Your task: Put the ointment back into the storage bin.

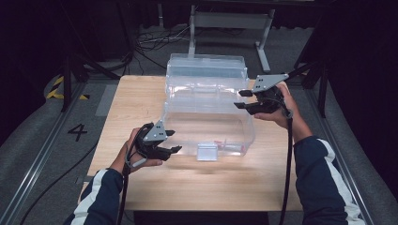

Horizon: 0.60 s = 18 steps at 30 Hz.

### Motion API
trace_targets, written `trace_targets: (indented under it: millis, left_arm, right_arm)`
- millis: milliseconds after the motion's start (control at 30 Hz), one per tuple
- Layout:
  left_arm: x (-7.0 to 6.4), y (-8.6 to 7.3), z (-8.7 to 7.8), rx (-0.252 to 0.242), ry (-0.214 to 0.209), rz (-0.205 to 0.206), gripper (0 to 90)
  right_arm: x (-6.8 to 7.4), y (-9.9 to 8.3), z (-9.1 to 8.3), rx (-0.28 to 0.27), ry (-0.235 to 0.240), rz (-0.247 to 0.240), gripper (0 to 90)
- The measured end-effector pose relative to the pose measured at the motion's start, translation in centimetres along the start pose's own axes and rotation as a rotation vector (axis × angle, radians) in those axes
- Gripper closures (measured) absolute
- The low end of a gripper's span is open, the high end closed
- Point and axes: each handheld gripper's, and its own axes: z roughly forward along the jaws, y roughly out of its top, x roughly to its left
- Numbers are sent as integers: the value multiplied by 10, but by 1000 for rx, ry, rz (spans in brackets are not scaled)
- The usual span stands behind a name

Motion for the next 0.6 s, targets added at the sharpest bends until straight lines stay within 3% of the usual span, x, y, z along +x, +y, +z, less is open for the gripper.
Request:
trace_targets:
  millis: [233,367,600]
  left_arm:
    - [4,4,10,28,-30,10,449]
    - [5,5,16,71,-29,12,474]
    - [8,5,26,128,-39,31,509]
  right_arm:
    - [-8,5,1,-27,-26,18,494]
    - [-14,9,3,-38,-48,26,482]
    - [-26,12,14,-17,-72,45,475]
